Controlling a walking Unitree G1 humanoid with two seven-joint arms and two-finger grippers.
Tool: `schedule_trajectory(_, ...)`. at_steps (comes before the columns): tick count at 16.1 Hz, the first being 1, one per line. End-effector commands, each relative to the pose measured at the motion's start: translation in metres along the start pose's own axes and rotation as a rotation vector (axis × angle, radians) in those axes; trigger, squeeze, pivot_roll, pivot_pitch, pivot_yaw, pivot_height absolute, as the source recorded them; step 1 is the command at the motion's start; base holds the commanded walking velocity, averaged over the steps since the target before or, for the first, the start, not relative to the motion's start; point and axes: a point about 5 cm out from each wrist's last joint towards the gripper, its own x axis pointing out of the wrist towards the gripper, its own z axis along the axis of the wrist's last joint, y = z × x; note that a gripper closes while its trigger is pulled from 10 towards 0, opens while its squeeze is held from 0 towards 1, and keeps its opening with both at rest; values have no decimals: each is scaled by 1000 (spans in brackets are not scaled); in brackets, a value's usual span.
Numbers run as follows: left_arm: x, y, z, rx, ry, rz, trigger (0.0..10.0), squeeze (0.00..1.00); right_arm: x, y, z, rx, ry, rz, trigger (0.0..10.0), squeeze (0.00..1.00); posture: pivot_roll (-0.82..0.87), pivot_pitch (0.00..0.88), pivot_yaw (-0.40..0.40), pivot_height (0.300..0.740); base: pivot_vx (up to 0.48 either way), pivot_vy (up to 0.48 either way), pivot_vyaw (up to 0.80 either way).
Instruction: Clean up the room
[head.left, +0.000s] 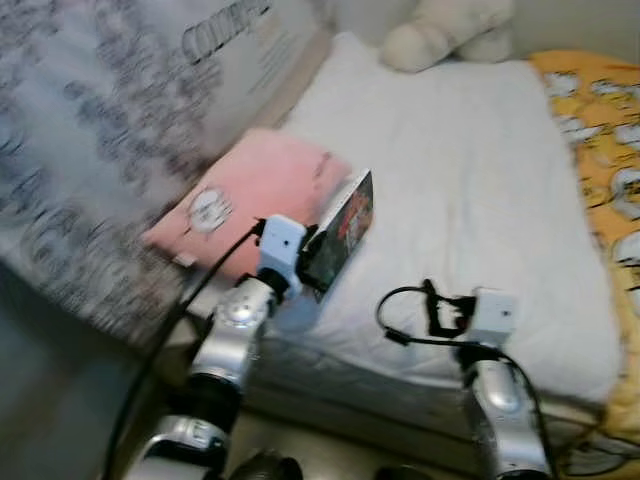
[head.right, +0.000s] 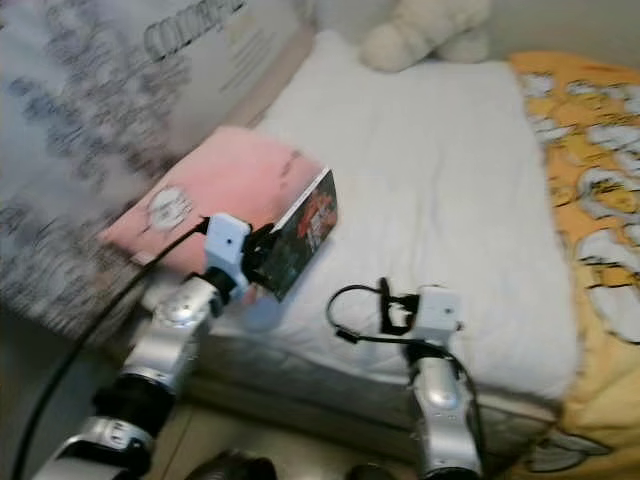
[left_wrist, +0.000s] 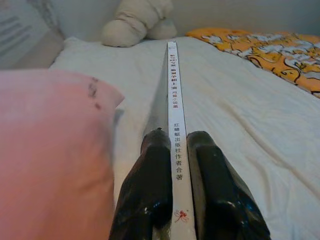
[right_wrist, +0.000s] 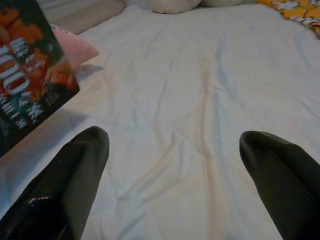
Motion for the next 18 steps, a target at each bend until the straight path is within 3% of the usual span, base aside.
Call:
schedule_trajectory(1, 2, -2, 7, 22, -30, -15, 10000, 0, 0, 1, 2, 0, -10, -4, 10000, 0, 22, 0, 13, 740, 0, 0, 0)
schedule_trajectory(6, -4, -12, -6, -21, 12, -64, 10000, 0, -8, -6, -11, 20, 48, -27, 10000, 0, 23, 0, 7, 740, 0, 0, 0)
schedule_trajectory(9, -21, -9, -52, -21, 226, -34, 10000, 0, -18, -18, -41, 28, 194, -51, 10000, 0, 27, 0, 4, 740, 0, 0, 0)
schedule_trajectory(13, -48, 0, -103, -37, 472, 88, 10000, 0, -32, -24, -87, 106, 498, -37, 10000, 0, 29, 0, -1, 740, 0, 0, 0)
schedule_trajectory(15, -68, -8, -132, -76, 655, 112, 10000, 0, -42, -29, -105, 102, 647, -50, 10000, 0, 31, 0, -5, 740, 0, 0, 0)
schedule_trajectory(16, -69, -8, -134, -80, 668, 116, 10000, 0, -43, -30, -106, 102, 659, -52, 10000, 0, 31, 0, -5, 740, 0, 0, 0)
schedule_trajectory(18, -83, -12, -148, -106, 782, 147, 10000, 0, -54, -31, -118, 64, 767, -28, 10000, 0, 27, 0, -6, 740, 0, 0, 0)
